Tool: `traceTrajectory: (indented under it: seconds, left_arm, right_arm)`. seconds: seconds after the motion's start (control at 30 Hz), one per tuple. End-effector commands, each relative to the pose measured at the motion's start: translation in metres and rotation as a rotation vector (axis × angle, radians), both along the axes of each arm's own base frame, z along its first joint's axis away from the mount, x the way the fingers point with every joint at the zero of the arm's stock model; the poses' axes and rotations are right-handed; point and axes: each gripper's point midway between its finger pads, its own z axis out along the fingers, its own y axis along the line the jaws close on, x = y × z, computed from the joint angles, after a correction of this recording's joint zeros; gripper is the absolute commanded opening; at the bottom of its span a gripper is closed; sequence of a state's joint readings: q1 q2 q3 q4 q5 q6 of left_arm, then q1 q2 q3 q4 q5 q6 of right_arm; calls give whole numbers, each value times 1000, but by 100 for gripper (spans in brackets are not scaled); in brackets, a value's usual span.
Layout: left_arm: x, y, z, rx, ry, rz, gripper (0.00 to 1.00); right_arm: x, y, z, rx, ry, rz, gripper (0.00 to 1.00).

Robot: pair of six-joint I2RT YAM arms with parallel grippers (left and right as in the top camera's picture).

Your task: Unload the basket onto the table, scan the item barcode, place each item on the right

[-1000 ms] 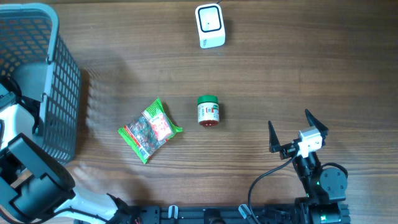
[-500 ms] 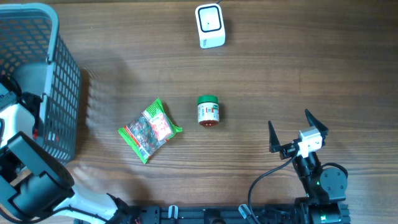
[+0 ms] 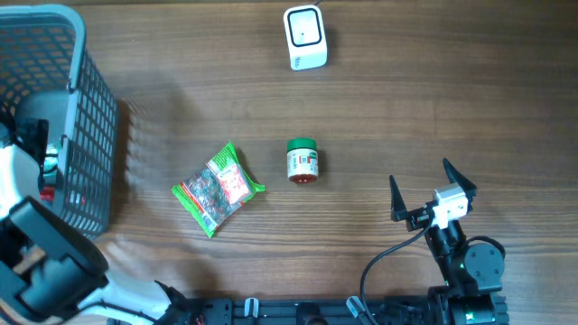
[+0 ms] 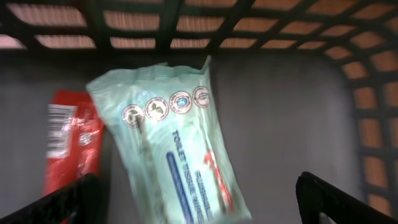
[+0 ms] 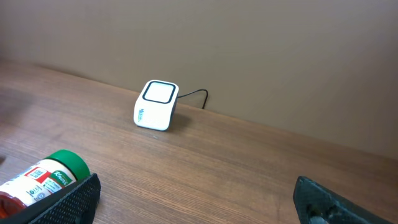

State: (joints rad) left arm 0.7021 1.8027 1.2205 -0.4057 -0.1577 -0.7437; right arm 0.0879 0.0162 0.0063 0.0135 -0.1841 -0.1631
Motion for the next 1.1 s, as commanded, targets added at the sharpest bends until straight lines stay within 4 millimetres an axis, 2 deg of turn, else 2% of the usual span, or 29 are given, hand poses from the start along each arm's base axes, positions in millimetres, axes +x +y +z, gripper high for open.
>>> traceTrajectory:
  seconds: [0.0, 0.07, 0.1, 0.13, 0.17, 0.2, 0.27, 0.33, 0.47, 0.53, 0.57, 0.63, 0.77, 0.87, 0.97, 1.03, 1.07]
  left_arm:
    - [7, 4, -31, -42, 8, 22, 97]
    - [8, 5, -41, -49, 17, 22, 97]
    - [10, 6, -48, -52, 19, 20, 93]
    - [11, 6, -53, -57, 22, 18, 70]
    - [10, 5, -56, -61, 27, 17, 40]
    - [10, 5, -55, -59, 29, 13, 29]
    - [10, 5, -49, -52, 27, 9, 17]
    - [10, 7, -32, -31, 1, 12, 4]
    - [2, 2, 29, 30, -62, 15, 4]
    - [-11, -9, 41, 13, -41, 15, 4]
    - [-19, -16, 37, -17, -6, 16, 4]
    - [-32, -27, 16, -69, 77, -2, 4]
    - [-37, -32, -22, -74, 196, -144, 4]
    - [-48, -37, -42, -121, 264, -139, 5]
    - [-46, -35, -44, -117, 260, -139, 16]
    - [-47, -36, -45, -123, 266, -139, 19]
    - [-48, -37, -46, -125, 269, -139, 31]
  right_arm:
    - [-1, 2, 0, -14, -4, 16, 100]
    - [-1, 2, 0, -14, -4, 16, 100]
    - [-1, 2, 0, -14, -4, 16, 100]
    - [-1, 2, 0, -14, -4, 16, 100]
    - [-1, 2, 0, -14, -4, 16, 100]
    - [-1, 2, 0, -14, -4, 16, 100]
    - [-1, 2, 0, -14, -4, 17, 100]
    - [-1, 2, 0, -14, -4, 16, 100]
    - [-1, 2, 0, -14, -4, 16, 100]
    - [-1, 2, 0, -14, -4, 16, 100]
    - [-1, 2, 0, -14, -4, 16, 100]
    - [-1, 2, 0, -14, -4, 16, 100]
    - [-1, 2, 0, -14, -4, 16, 100]
    - [-1, 2, 0, -14, -4, 16, 100]
    - [-1, 2, 0, -14, -4, 16, 100]
    - [-1, 2, 0, -14, -4, 16, 100]
    - [-1, 2, 0, -14, -4, 16, 100]
